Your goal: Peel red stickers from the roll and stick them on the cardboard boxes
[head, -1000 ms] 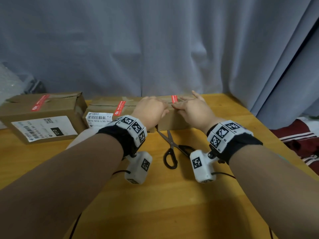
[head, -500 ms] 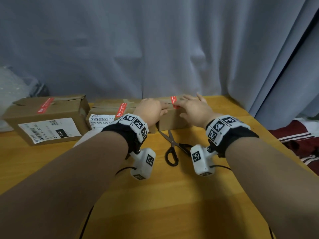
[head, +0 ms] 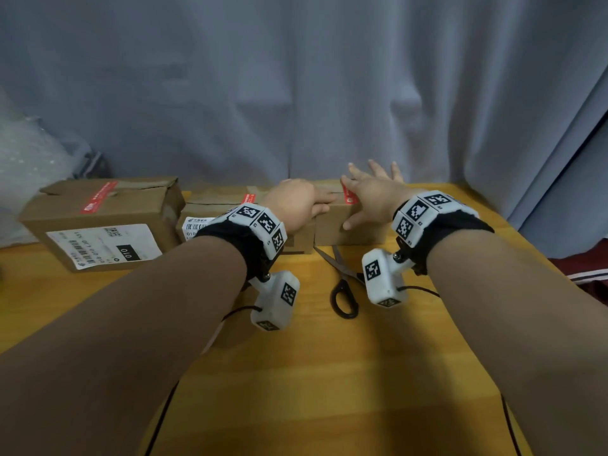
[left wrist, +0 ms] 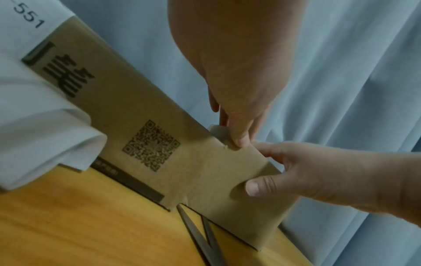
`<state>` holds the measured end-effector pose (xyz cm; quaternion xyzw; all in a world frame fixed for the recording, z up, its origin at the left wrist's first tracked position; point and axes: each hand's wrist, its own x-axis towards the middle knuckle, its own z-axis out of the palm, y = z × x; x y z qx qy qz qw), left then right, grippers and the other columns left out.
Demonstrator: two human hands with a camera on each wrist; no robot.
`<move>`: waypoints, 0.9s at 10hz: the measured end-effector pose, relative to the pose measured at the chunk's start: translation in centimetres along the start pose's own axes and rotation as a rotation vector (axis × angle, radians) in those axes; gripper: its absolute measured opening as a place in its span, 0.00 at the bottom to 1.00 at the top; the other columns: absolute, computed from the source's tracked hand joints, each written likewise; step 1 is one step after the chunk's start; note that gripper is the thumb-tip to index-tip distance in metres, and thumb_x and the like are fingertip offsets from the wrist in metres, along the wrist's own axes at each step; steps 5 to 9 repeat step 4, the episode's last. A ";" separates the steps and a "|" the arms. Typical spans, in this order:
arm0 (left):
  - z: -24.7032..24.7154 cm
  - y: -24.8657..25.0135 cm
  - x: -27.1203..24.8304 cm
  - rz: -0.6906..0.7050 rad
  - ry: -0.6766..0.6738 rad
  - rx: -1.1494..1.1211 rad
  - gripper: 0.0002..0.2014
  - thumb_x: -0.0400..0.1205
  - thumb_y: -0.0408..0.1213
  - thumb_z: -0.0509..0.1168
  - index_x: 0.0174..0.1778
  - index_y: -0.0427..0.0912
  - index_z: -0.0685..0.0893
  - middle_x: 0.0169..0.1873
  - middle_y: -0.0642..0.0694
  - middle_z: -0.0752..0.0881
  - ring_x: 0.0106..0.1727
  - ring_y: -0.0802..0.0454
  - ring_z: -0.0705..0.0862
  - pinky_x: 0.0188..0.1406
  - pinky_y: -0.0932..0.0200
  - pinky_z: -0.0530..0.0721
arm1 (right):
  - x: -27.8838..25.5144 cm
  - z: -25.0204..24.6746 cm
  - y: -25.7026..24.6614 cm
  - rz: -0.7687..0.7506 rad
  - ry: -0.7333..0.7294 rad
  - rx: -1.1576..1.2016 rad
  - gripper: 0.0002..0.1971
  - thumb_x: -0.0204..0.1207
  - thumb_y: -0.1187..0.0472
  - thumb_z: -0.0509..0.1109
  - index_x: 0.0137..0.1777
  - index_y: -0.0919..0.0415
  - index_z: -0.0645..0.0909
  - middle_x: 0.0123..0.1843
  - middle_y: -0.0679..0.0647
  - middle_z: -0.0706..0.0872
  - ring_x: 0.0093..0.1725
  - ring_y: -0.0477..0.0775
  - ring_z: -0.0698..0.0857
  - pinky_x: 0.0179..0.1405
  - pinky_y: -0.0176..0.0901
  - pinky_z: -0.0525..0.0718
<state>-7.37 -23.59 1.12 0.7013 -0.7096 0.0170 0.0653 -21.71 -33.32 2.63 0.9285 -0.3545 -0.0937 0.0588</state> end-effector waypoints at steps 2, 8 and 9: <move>0.5 0.3 0.1 -0.057 0.040 -0.053 0.19 0.86 0.43 0.58 0.74 0.50 0.75 0.74 0.48 0.77 0.76 0.47 0.74 0.76 0.46 0.69 | -1.6 1.7 -0.1 -0.090 0.273 0.096 0.28 0.77 0.45 0.62 0.76 0.53 0.69 0.80 0.47 0.69 0.83 0.52 0.54 0.83 0.59 0.41; -0.2 1.2 0.3 -0.097 0.006 0.002 0.19 0.86 0.41 0.57 0.74 0.45 0.76 0.72 0.42 0.79 0.72 0.42 0.76 0.72 0.46 0.73 | -3.0 2.3 -0.6 -0.058 0.501 0.181 0.16 0.80 0.55 0.59 0.62 0.53 0.84 0.68 0.52 0.84 0.76 0.52 0.68 0.80 0.49 0.53; -0.2 1.2 0.3 -0.097 0.006 0.002 0.19 0.86 0.41 0.57 0.74 0.45 0.76 0.72 0.42 0.79 0.72 0.42 0.76 0.72 0.46 0.73 | -3.0 2.3 -0.6 -0.058 0.501 0.181 0.16 0.80 0.55 0.59 0.62 0.53 0.84 0.68 0.52 0.84 0.76 0.52 0.68 0.80 0.49 0.53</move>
